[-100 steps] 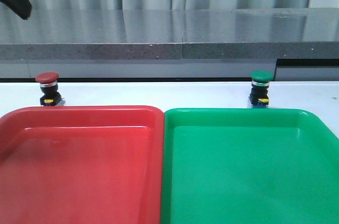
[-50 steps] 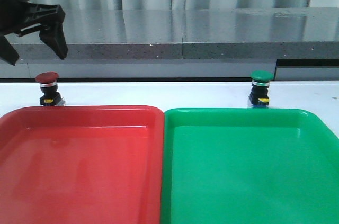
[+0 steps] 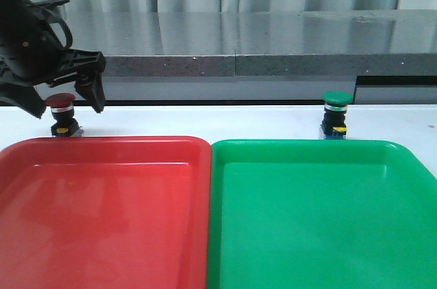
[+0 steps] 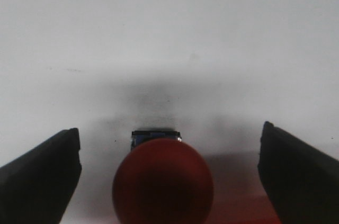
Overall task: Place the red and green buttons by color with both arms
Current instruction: 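Lower the left gripper over the red-capped button, then close the left gripper on the red button and lift it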
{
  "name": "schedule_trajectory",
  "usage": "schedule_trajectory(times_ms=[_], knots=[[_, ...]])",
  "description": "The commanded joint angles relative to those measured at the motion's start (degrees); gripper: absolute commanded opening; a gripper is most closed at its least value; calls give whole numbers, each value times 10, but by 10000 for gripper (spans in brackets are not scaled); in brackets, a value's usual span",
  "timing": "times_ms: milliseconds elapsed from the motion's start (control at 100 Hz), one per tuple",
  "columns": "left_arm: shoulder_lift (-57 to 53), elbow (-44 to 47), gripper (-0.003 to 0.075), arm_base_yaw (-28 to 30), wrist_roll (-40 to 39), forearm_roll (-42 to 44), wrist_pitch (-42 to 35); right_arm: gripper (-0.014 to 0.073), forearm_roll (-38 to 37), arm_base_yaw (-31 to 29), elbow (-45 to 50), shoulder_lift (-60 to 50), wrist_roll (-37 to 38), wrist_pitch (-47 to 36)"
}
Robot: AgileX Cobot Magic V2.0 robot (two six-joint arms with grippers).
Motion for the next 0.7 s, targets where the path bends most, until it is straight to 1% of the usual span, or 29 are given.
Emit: schedule_trajectory(times_ms=[0,50,120,310,430,550,690], knots=[[-26,-18,618,-4,-1,-4,-28,-67,-6,-3,-8,-10,0,-50],[-26,-18,589,-5,-1,-4,-28,-67,-6,-3,-8,-10,0,-50],[-26,-18,528,-5,-1,-4,-28,-67,-6,-3,-8,-10,0,-50],[-26,-18,287,-5,-1,-4,-28,-67,-6,-3,-8,-10,0,-50],[-27,-18,172,-5,-1,-4,-26,-67,-6,-3,-8,-10,0,-50],[-40,-18,108,-5,-1,-4,-27,-67,-6,-3,-8,-10,0,-50],[-75,-18,99,-5,-1,-4,-22,-67,-6,-3,-8,-10,0,-50]])
